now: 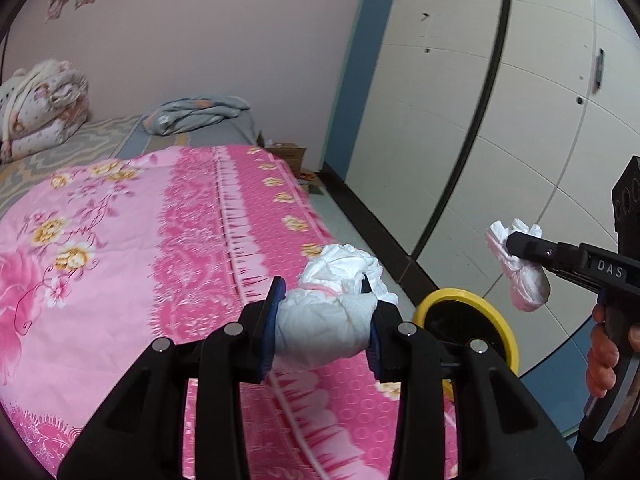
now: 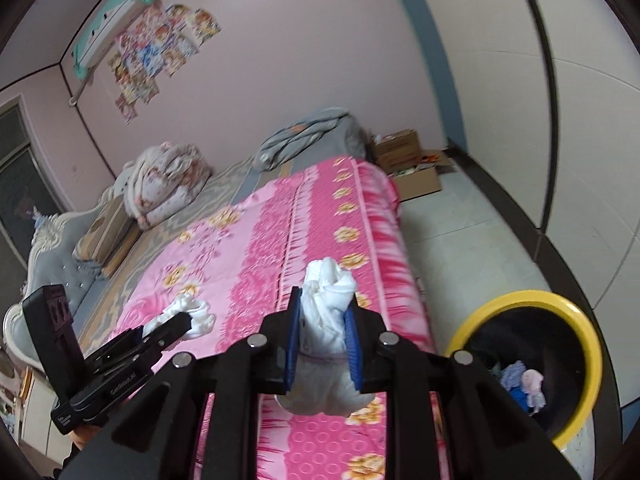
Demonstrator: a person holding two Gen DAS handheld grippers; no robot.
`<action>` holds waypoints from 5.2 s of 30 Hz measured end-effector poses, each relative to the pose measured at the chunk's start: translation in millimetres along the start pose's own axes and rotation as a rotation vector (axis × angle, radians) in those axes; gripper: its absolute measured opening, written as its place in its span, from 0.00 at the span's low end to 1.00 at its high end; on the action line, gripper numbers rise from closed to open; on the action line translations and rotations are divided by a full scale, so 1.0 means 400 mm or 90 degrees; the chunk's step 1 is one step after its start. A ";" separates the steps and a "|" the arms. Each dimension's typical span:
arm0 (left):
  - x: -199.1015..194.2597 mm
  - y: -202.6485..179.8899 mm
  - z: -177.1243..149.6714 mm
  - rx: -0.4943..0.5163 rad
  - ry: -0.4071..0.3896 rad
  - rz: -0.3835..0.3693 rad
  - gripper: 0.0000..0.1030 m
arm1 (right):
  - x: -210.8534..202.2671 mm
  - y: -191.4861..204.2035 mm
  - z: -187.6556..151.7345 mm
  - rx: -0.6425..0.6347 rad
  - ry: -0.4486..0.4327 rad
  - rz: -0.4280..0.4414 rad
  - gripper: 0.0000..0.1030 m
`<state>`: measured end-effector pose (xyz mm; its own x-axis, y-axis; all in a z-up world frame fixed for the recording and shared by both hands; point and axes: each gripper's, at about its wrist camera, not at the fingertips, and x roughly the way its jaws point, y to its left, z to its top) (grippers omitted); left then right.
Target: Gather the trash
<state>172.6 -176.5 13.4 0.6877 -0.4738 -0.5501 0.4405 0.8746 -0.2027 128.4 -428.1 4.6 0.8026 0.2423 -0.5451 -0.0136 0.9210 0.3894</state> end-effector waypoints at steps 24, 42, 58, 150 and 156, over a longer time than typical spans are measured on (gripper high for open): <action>0.094 -0.325 0.049 0.098 0.027 -0.072 0.33 | -0.171 -0.273 0.017 0.080 -0.077 -0.126 0.18; 0.326 -0.469 -0.044 0.166 0.134 -0.097 0.34 | -0.088 -0.414 -0.033 0.125 -0.044 -0.177 0.18; 0.502 -0.474 -0.125 0.139 0.207 -0.109 0.35 | 0.012 -0.523 -0.090 0.166 -0.001 -0.202 0.19; -0.418 0.311 -0.218 -0.089 -0.168 0.190 0.92 | 0.057 0.379 -0.298 -0.143 -0.054 -0.103 0.92; -0.472 0.269 -0.237 -0.073 -0.197 0.186 0.92 | 0.017 0.394 -0.326 -0.143 -0.075 -0.095 0.92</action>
<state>35.4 16.9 18.5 0.9220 -0.1983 -0.3327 0.1473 0.9740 -0.1723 53.8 -241.5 -34.4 0.8690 0.0743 -0.4893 -0.0119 0.9915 0.1295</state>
